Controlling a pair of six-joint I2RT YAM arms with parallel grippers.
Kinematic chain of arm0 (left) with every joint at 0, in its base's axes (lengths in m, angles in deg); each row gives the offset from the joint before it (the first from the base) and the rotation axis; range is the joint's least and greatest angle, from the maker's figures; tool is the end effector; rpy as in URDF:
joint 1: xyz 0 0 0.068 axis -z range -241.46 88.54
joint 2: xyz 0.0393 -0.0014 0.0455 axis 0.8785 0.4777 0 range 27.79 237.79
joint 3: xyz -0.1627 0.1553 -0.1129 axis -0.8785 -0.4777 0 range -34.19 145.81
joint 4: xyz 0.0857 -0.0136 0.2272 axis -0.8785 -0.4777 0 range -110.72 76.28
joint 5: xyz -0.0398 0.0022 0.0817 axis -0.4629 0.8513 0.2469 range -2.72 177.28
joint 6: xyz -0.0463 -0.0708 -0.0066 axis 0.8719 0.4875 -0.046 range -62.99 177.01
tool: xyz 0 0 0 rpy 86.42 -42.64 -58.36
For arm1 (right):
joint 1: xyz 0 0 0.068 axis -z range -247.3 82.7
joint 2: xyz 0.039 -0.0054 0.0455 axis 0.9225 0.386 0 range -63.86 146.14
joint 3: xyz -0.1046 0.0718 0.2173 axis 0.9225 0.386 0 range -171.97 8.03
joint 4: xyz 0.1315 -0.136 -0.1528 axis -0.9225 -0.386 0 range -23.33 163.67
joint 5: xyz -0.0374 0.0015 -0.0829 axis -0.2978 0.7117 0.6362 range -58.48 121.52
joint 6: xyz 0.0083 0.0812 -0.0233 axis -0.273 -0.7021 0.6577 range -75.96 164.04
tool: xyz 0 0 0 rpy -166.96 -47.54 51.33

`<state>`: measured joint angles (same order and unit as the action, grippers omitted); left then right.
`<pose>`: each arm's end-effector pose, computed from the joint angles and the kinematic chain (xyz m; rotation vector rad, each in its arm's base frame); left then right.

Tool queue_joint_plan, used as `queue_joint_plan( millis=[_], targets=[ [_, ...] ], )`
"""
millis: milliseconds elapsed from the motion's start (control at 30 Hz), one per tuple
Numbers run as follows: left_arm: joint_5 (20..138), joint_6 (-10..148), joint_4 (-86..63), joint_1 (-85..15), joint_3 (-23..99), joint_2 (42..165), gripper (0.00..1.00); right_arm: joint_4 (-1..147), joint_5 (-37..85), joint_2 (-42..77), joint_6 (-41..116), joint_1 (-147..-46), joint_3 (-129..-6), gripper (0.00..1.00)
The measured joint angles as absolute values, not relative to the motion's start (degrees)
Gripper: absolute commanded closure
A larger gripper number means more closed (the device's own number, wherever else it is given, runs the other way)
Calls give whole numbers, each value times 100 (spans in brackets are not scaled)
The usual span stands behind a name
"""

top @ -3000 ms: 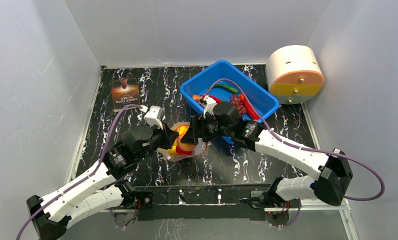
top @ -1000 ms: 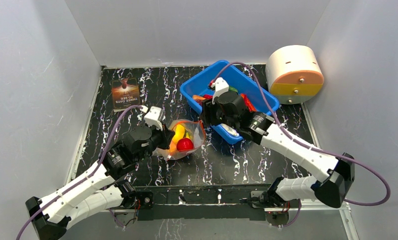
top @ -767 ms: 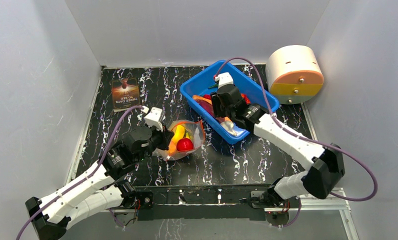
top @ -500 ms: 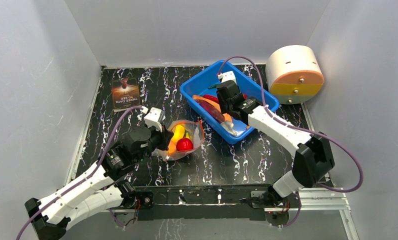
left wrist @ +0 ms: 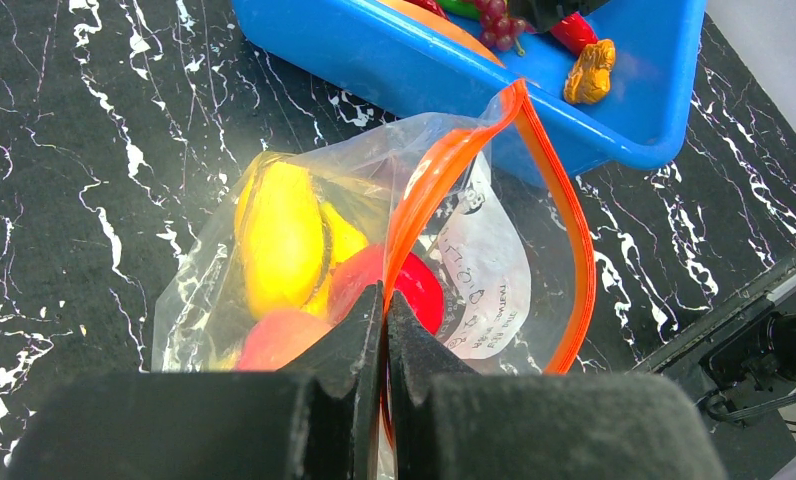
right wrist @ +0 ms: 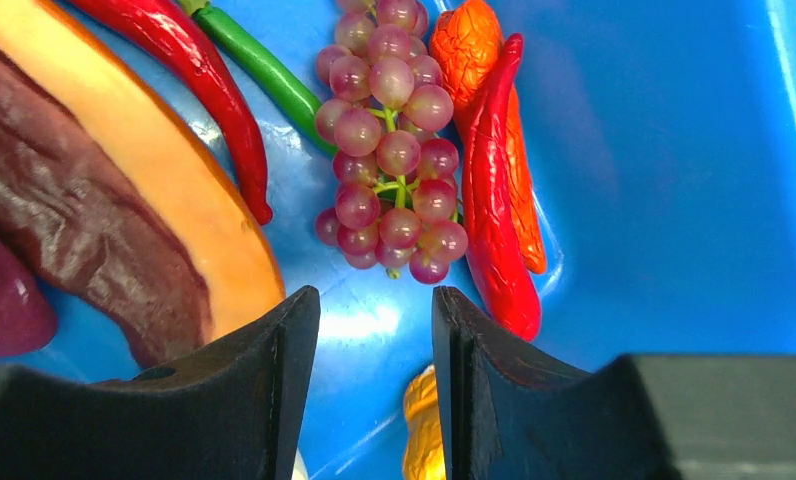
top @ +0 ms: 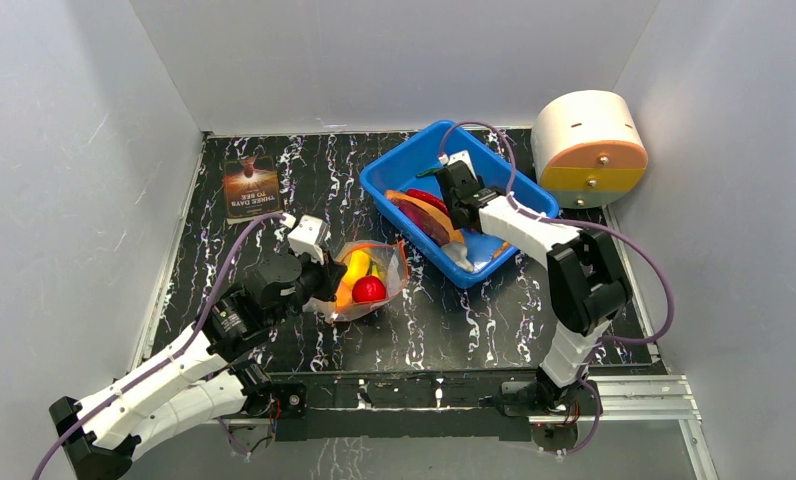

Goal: Place the food in the zip-top bag and seal the zipper
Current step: Pick up the fake fruit from the bin.

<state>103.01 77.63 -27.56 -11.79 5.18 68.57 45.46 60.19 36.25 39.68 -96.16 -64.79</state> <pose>0.1475 -0.1426 0.2877 0.2765 1.8497 -0.6080 0.3408 0.1470 0.1868 -0.3240 2.3908 -0.3756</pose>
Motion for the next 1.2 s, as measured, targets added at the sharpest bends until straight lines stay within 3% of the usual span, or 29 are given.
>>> queue_joint_plan(
  millis=[867,1200],
  targets=[
    [10290,7804,-2700,-1179,518,7062,100,5054,5899,4287,4252,-9216,-6505,44],
    [10285,7809,-2695,-1179,518,7110,100,5244,5822,4493,4274,-9148,-6501,44]
  ],
)
